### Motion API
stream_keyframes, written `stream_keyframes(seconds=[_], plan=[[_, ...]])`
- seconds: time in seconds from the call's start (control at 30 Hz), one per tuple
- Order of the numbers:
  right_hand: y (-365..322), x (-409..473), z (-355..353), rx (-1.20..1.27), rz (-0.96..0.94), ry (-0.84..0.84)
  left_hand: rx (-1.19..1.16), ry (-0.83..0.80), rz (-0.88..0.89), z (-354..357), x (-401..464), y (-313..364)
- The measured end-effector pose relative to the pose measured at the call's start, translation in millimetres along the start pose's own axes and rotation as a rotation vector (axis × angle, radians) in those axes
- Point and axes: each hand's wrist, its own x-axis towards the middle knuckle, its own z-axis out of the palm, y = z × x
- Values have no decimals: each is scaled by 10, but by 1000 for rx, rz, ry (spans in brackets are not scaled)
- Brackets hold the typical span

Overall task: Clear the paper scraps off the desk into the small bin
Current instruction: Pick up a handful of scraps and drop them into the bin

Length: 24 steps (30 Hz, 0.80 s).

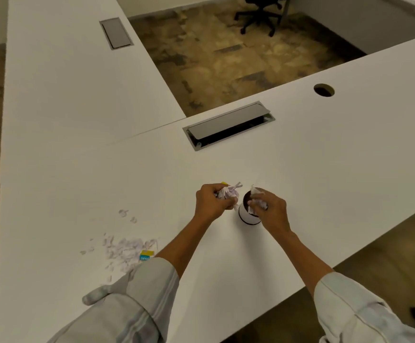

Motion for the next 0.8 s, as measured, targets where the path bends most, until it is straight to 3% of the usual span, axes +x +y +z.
stream_keyframes(seconds=[0.1,0.3,0.57,0.8], plan=[[40,-34,-16,-221,-210,-68,74,-5,14,101,78,21],[-51,66,-177,-467,-153,-237,214,-44,-15,233,249,66],[28,126,-487,-96,69,-90,414,-161,18,525,368,128],[77,70,-617,-10,124,2,667,-346,12,858,331,123]])
